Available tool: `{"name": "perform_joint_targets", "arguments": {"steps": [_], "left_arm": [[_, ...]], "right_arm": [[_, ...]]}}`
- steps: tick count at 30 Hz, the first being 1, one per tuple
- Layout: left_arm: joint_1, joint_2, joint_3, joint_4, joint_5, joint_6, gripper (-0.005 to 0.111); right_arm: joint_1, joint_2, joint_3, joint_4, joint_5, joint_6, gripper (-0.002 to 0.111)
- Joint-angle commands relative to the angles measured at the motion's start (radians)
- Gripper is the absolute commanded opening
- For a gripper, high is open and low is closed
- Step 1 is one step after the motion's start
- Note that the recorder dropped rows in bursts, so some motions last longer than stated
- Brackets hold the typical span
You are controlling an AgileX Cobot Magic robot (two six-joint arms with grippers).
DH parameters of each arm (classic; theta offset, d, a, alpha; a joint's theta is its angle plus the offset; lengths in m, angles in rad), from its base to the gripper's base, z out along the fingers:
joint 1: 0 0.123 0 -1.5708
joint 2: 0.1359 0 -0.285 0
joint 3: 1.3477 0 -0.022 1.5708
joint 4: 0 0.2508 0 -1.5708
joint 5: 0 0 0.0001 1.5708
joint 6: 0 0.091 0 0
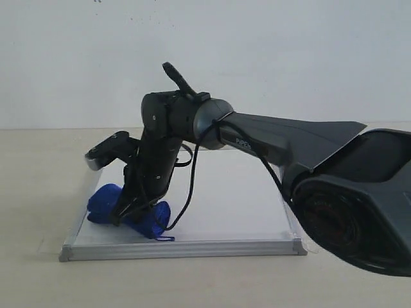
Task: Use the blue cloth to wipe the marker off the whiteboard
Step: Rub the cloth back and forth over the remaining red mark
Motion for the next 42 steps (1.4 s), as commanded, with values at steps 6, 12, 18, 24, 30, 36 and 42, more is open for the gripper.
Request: {"name": "perform_joint_targets", "arguments": {"steps": [6,12,18,24,30,36,42], "left_arm": [[-0.005,-0.003,0.003,-0.006,-0.01,0.002,0.004],[-0.005,-0.003,0.003,-0.006,-0.01,0.002,0.004],[-0.005,-0.003,0.003,-0.006,-0.01,0.002,0.004],[-0.005,-0.003,0.003,-0.006,-0.01,0.002,0.004],[-0.005,-0.003,0.003,-0.006,-0.01,0.002,0.004],[-0.005,-0.003,0.003,-0.006,-0.01,0.002,0.004],[-0.005,-0.003,0.003,-0.006,-0.01,0.002,0.004]], "right_arm": [[-0.08,0.059,-0.003,-0.546,0.035,0.363,0.0],[-0.061,0.059,-0.003,-0.361,0.055,0.289,0.0],[0.0,0.059,-0.003,0.046,0.07,0.068,0.0],[0.027,0.045,-0.003,0.141,0.059,-0.015,0.0],[-0.002,0.045,-0.003,-0.172,0.058,0.179,0.0],[-0.031,0.045,-0.003,-0.555,0.055,0.371,0.0],[-0.037,0.045,-0.003,-0.6,0.051,0.411,0.0]]}}
